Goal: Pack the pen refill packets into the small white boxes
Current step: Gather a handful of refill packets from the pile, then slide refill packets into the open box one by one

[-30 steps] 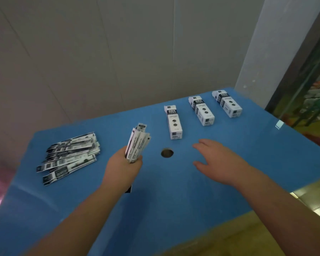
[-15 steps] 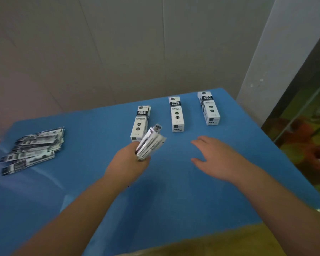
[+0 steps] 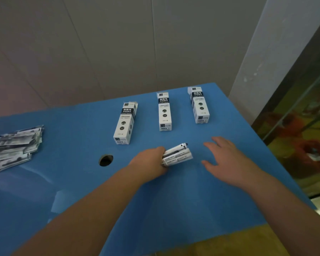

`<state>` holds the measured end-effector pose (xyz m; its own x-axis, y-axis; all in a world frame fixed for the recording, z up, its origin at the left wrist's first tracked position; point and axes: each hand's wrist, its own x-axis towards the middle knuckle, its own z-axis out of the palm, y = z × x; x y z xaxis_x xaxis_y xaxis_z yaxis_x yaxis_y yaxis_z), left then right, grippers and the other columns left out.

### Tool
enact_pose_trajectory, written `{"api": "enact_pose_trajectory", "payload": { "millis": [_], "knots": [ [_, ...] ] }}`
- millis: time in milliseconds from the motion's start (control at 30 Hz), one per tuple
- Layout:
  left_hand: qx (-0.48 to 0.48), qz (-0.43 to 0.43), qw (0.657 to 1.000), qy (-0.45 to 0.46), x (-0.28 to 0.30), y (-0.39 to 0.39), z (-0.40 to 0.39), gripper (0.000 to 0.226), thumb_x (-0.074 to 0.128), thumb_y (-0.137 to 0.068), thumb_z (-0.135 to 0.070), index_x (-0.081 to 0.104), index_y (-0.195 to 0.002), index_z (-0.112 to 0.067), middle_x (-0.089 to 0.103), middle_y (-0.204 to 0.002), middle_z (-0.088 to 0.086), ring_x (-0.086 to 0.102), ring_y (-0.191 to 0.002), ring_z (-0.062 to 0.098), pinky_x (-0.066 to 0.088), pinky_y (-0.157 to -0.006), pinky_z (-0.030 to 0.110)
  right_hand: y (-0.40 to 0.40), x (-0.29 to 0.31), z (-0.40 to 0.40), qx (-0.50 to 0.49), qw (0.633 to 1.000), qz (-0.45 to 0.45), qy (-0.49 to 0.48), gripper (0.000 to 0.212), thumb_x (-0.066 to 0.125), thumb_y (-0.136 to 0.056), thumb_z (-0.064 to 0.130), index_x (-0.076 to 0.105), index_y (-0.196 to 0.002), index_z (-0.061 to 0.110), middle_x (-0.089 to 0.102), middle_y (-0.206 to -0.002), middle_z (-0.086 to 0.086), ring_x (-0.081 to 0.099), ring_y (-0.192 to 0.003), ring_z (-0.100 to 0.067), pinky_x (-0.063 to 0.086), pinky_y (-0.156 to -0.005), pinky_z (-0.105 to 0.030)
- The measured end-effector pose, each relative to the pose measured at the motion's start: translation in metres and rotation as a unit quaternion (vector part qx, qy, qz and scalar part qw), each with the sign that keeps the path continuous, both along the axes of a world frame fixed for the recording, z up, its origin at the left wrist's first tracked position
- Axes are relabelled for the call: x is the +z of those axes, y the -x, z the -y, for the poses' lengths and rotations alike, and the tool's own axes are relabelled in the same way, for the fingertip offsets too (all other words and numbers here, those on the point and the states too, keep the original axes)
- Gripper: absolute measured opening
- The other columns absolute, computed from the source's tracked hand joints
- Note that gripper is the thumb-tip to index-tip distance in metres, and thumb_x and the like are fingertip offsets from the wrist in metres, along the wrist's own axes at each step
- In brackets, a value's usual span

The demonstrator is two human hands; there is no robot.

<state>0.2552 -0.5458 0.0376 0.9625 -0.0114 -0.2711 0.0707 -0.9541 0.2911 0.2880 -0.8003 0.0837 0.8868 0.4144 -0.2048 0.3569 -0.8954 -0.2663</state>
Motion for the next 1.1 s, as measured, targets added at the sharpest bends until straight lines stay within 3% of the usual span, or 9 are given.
{"api": "enact_pose_trajectory", "payload": {
  "millis": [133,200,267,367,667,800,900,967,1100],
  "knots": [
    [-0.029,-0.001,1.0,0.01,-0.001,-0.013,0.0,0.057,0.081,-0.075,-0.057,0.054,-0.116,-0.029,0.06,-0.106,-0.008,0.056,-0.092,0.017,0.038,-0.062,0.027,-0.003,-0.001,-0.006,-0.001,1.0,-0.004,0.006,0.067,0.054,-0.099,0.047,0.03,-0.156,0.021,0.023,-0.164,-0.008,0.015,-0.153,-0.023,0.023,-0.122,-0.038],
    [-0.052,0.01,0.999,-0.007,-0.001,-0.014,-0.004,0.076,0.081,-0.072,-0.064,0.051,-0.133,-0.03,0.06,-0.122,-0.005,0.056,-0.109,0.019,0.046,-0.082,0.033,-0.004,-0.001,-0.012,-0.002,1.0,-0.001,0.001,0.067,0.054,-0.099,0.047,0.03,-0.156,0.022,0.022,-0.165,-0.007,0.014,-0.153,-0.023,0.023,-0.122,-0.038],
    [-0.065,0.024,0.997,-0.031,0.0,-0.013,-0.009,0.092,0.078,-0.072,-0.071,0.044,-0.146,-0.029,0.055,-0.135,-0.004,0.05,-0.124,0.022,0.043,-0.101,0.038,-0.005,0.0,-0.019,0.003,1.0,0.001,-0.006,0.067,0.054,-0.098,0.048,0.03,-0.156,0.023,0.021,-0.165,-0.006,0.013,-0.154,-0.022,0.023,-0.123,-0.039],
    [-0.077,0.042,0.996,-0.028,0.0,-0.006,-0.016,0.1,0.074,-0.072,-0.076,0.037,-0.153,-0.029,0.049,-0.146,-0.005,0.044,-0.135,0.022,0.037,-0.112,0.04,-0.009,0.0,-0.031,0.011,1.0,0.007,-0.015,0.065,0.054,-0.098,0.048,0.033,-0.155,0.024,0.022,-0.165,-0.004,0.014,-0.154,-0.021,0.024,-0.122,-0.04],
    [-0.052,0.132,0.989,0.038,0.004,0.015,-0.056,0.085,0.06,-0.082,-0.079,0.044,-0.15,-0.031,0.047,-0.15,-0.014,0.04,-0.138,0.009,0.033,-0.113,0.03,-0.02,0.002,-0.062,0.032,0.999,0.011,-0.021,0.062,0.053,-0.1,0.044,0.033,-0.155,0.023,0.023,-0.165,-0.003,0.016,-0.153,-0.021,0.024,-0.122,-0.039],
    [0.016,0.182,0.978,0.101,0.016,0.004,-0.083,0.057,0.066,-0.09,-0.061,0.06,-0.137,-0.029,0.059,-0.128,-0.015,0.05,-0.118,0.003,0.04,-0.101,0.023,-0.024,0.001,-0.071,0.035,0.999,0.013,-0.016,0.062,0.051,-0.101,0.044,0.031,-0.157,0.023,0.022,-0.165,-0.003,0.016,-0.153,-0.02,0.025,-0.122,-0.039],
    [0.112,0.242,0.954,0.137,0.023,-0.02,-0.102,0.046,0.072,-0.09,-0.048,0.065,-0.128,-0.023,0.058,-0.107,-0.013,0.054,-0.102,0.007,0.049,-0.092,0.029,-0.027,0.0,-0.074,0.035,0.999,0.013,-0.014,0.062,0.05,-0.101,0.043,0.031,-0.156,0.023,0.022,-0.166,-0.003,0.016,-0.153,-0.02,0.023,-0.123,-0.039],
    [0.174,0.244,0.945,0.13,0.025,-0.041,-0.115,0.054,0.073,-0.089,-0.049,0.062,-0.133,-0.02,0.054,-0.109,-0.008,0.054,-0.107,0.014,0.048,-0.093,0.033,-0.028,-0.001,-0.076,0.034,0.999,0.015,-0.016,0.061,0.05,-0.101,0.043,0.031,-0.156,0.023,0.022,-0.166,-0.003,0.016,-0.153,-0.02,0.024,-0.122,-0.038],
    [0.264,0.153,0.949,0.074,0.02,-0.086,-0.133,0.087,0.069,-0.083,-0.066,0.046,-0.148,-0.013,0.047,-0.14,0.011,0.042,-0.134,0.031,0.04,-0.108,0.045,-0.03,-0.004,-0.082,0.041,0.999,0.019,-0.022,0.061,0.051,-0.101,0.043,0.032,-0.156,0.024,0.023,-0.165,-0.001,0.017,-0.153,-0.018,0.024,-0.122,-0.039]
  ]
}}
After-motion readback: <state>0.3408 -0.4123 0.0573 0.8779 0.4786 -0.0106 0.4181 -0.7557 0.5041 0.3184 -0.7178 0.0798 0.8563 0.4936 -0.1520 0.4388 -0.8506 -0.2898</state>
